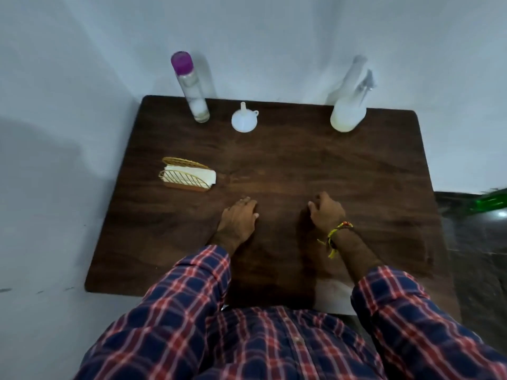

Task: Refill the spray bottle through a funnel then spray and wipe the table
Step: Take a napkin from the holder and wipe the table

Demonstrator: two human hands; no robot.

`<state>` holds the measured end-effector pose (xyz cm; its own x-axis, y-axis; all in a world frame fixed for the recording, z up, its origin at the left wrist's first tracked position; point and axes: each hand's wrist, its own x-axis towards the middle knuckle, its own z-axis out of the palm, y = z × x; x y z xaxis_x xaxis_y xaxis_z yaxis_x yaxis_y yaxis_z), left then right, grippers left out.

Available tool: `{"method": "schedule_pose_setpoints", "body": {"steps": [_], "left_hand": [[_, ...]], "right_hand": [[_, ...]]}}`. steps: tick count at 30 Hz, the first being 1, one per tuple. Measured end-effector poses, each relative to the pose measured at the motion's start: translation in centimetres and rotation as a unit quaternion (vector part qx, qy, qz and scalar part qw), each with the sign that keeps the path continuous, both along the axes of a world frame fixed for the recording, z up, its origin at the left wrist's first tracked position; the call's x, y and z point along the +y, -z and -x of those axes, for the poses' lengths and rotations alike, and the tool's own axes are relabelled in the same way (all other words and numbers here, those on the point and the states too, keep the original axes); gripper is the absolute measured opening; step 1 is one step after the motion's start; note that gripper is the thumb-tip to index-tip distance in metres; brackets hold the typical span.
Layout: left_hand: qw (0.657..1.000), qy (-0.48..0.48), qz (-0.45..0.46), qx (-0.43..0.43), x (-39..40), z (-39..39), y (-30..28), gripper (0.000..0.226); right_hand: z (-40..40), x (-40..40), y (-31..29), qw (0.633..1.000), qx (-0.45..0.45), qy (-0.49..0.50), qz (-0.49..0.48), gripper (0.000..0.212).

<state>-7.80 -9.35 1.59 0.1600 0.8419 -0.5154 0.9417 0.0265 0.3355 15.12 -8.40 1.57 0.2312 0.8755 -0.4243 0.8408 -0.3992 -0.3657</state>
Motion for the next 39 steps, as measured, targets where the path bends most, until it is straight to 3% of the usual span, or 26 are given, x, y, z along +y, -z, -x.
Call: {"method": "schedule_pose_setpoints", "body": {"steps": [4, 12, 15, 17, 19, 23, 28, 39], "left_hand": [[0.999, 0.016, 0.014, 0.033, 0.0, -0.5, 0.1, 0.053], [0.997, -0.001, 0.038, 0.073, 1.8, -2.1, -2.4, 0.055], [0.993, -0.031, -0.069, 0.091, 2.2, -1.1, -3.3, 0.046], [0.974, -0.022, -0.176, 0.138, 2.2, 0.3, -3.7, 0.042], [0.958, -0.005, -0.217, 0.188, 2.6, 2.1, -4.1, 0.045], [0.955, -0.02, -0.174, 0.241, 4.1, 6.0, -3.9, 0.062], [0.961, -0.033, -0.131, 0.243, 5.3, 8.0, -3.8, 0.083], [0.966, 0.004, -0.118, 0.231, 6.2, 8.6, -5.0, 0.083]], "right_hand": [[-0.3, -0.5, -0.5, 0.997, -0.027, -0.077, 0.009, 0.034], [-2.2, 1.6, -1.7, 0.996, 0.059, -0.051, 0.052, 0.036], [-2.7, 1.9, -2.3, 0.996, 0.061, -0.052, 0.033, 0.035], [-2.6, 1.9, -2.6, 0.997, 0.052, -0.06, 0.0, 0.033], [-2.1, 1.9, -3.2, 0.996, 0.041, -0.076, -0.036, 0.033], [0.3, 2.3, -4.3, 0.989, 0.041, -0.11, -0.095, 0.039], [3.2, 2.5, -5.0, 0.986, 0.058, -0.113, -0.108, 0.041], [5.2, 1.7, -5.3, 0.988, 0.065, -0.084, -0.109, 0.042]]}}
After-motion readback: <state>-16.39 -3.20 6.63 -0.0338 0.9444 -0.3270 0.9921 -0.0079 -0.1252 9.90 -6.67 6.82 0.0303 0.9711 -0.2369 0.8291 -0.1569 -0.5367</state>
